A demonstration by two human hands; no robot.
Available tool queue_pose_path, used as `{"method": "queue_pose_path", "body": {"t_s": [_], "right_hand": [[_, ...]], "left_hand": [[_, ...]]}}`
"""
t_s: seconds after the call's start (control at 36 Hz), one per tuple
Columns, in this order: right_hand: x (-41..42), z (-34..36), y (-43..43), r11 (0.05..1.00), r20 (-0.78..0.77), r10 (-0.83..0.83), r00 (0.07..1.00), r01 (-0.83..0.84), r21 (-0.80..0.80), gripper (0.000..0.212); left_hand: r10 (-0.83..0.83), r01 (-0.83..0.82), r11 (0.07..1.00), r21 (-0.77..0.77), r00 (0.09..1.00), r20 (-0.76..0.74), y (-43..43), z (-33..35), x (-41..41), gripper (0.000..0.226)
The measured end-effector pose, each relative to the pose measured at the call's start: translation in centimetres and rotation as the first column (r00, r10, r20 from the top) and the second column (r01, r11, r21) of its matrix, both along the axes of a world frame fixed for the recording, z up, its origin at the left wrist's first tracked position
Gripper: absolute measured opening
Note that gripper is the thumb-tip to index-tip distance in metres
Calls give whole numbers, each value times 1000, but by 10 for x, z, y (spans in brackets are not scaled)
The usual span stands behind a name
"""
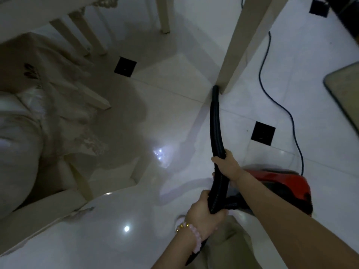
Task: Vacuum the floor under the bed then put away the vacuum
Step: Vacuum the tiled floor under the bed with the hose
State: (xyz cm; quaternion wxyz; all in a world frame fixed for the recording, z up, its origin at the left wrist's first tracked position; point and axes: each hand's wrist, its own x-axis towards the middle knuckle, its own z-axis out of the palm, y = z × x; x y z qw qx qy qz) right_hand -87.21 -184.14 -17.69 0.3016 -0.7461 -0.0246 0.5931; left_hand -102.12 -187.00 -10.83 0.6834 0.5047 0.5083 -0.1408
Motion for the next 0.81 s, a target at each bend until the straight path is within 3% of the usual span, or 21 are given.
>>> {"method": "queue_pose_path", "body": {"t_s": [0.28,0.53,0.64,0.69,0.81], "right_hand": [[14,27,-58,993,-55,-111,992,113,22,39],[44,28,-97,971,-72,-226,971,231,64,35],[64,24,-118,978,-49,-198,979,201,63,36],[78,25,-131,983,-34,-171,985,173,59,31],[111,28,-157,984,-69,-163,984,166,56,45]], "left_hand": [[-63,63,998,30,998,21,-53,10,11,33],[-36,45,986,-160,998,59,-70,11,42,34],[-8,20,963,-270,999,46,-74,12,68,46],[-26,41,951,-307,998,54,-78,12,84,42],[-44,73,949,-305,994,98,-94,14,120,41]]}}
